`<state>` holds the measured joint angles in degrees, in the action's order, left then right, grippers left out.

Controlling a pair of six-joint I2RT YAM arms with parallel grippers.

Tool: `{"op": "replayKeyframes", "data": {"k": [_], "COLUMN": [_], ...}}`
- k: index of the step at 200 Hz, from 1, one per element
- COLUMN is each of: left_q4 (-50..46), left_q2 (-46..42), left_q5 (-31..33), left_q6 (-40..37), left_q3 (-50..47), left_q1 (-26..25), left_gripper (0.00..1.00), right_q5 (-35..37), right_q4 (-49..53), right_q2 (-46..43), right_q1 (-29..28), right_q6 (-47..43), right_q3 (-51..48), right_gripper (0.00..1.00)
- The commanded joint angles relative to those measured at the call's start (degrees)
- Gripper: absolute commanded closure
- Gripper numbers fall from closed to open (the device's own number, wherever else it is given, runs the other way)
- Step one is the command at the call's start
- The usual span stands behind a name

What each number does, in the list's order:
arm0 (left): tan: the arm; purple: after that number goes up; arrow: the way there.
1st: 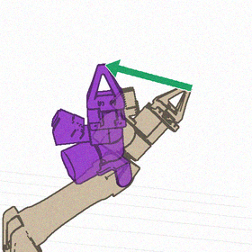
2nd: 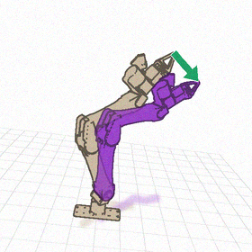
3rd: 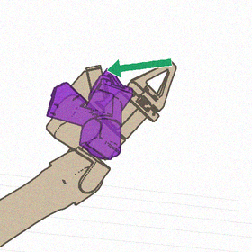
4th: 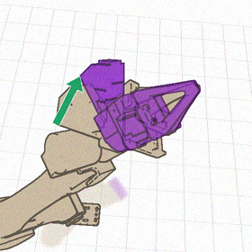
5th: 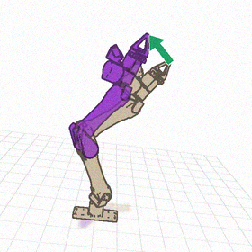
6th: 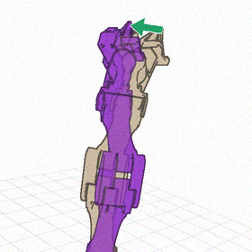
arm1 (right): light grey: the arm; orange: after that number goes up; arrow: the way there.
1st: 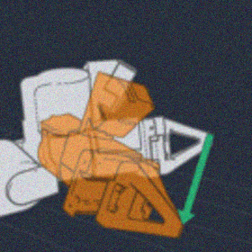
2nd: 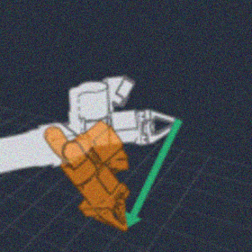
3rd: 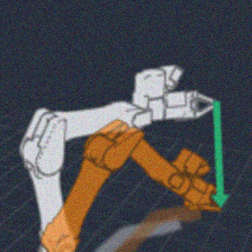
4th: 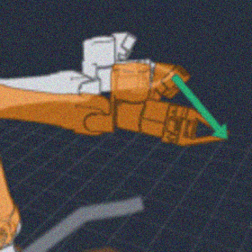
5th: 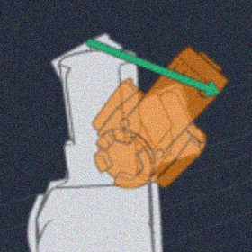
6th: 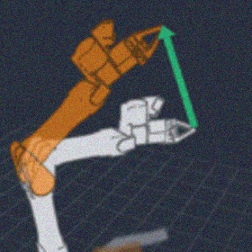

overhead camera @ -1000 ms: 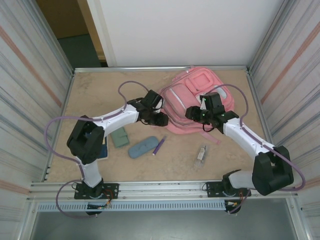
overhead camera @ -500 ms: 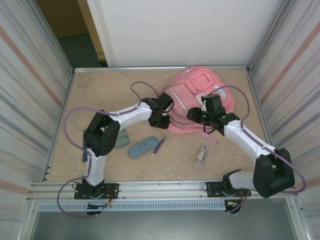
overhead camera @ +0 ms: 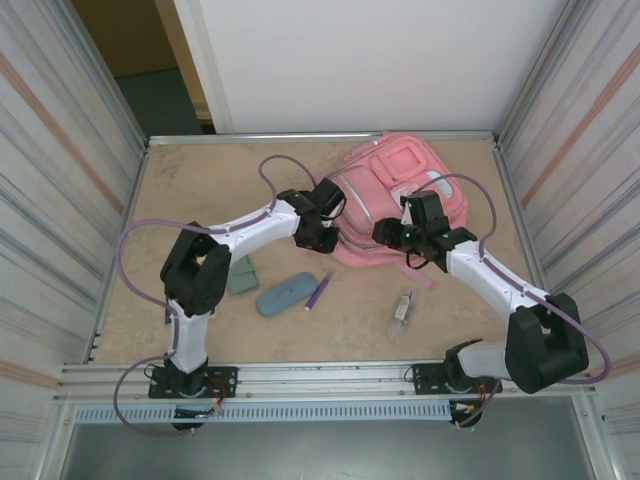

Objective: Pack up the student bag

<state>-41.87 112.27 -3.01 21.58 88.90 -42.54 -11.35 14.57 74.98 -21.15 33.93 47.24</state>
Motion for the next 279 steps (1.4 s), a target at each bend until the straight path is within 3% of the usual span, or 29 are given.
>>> {"op": "replayKeyframes", "data": {"k": [1,23,34,50,61,91,118,145,165,179,205,216,236,279], "left_q4": [0.69,1.36,1.84,3.04,4.24,8.56,9.57,11.16,12.43,13.18,13.57,12.16,10.83,16.41], "left_q2": [-4.56,-4.07,-3.94,-3.9,-4.13,-5.36,-6.16,-7.47,-8.01,-8.26,-9.05,-9.86,-11.78,-14.48], "left_q5": [-8.41,-12.5,-14.3,-16.89,-18.69,-23.34,-23.9,-23.87,-23.97,-24.02,-22.91,-19.61,-14.4,-20.28], "left_q6": [-4.55,-4.86,-4.47,-3.34,-2.74,-0.81,-0.69,-0.25,0.19,0.47,0.64,0.7,1.9,3.22], "left_q3": [0.83,1.45,1.57,1.24,0.68,-2.56,-4.23,-6.26,-7.47,-8.21,-9.01,-9.35,-11.81,-19.51], "left_q1": [1.25,1.52,1.54,1.59,1.51,1.5,0.93,0.28,-0.15,-0.34,-0.34,-0.12,2.24,10.84], "left_gripper": [1.0,1.0,1.0,1.0,1.0,1.0,1.0,1.0,1.0,1.0,1.0,1.0,1.0,1.0], "right_q5": [-0.56,1.76,6.79,17.0,22.19,20.41,19.17,14.5,15.06,15.81,17.9,19.89,24.88,29.16], "right_q4": [2.81,6.5,7.55,10.69,16.09,18.7,12.64,6.48,5.23,3.49,3.23,4.53,9.73,14.29], "right_q2": [2.73,3.43,1.77,-1.51,-2.66,-4.79,-3.58,2.14,6.07,8.54,9.89,8.63,5.73,-0.67], "right_q1": [-1.77,-3.87,-6.1,-10.21,-10.81,-9.51,-8.8,-7.77,-8.44,-8.65,-8.47,-8.79,-9.35,-5.92], "right_q6": [-1.14,4.61,8.51,15.2,26.02,45.97,49.79,51.5,50.97,51.27,51.41,49.98,45.5,31.92], "right_q3": [1.73,2.39,1.54,0.7,0.7,-2.51,-3.58,-3.37,-1.37,-0.76,-0.19,0.46,2.65,3.39], "right_gripper": [0.51,0.46,0.44,0.28,0.18,0.22,0.3,0.37,0.43,0.53,0.88,0.95,1.0,1.0]}}
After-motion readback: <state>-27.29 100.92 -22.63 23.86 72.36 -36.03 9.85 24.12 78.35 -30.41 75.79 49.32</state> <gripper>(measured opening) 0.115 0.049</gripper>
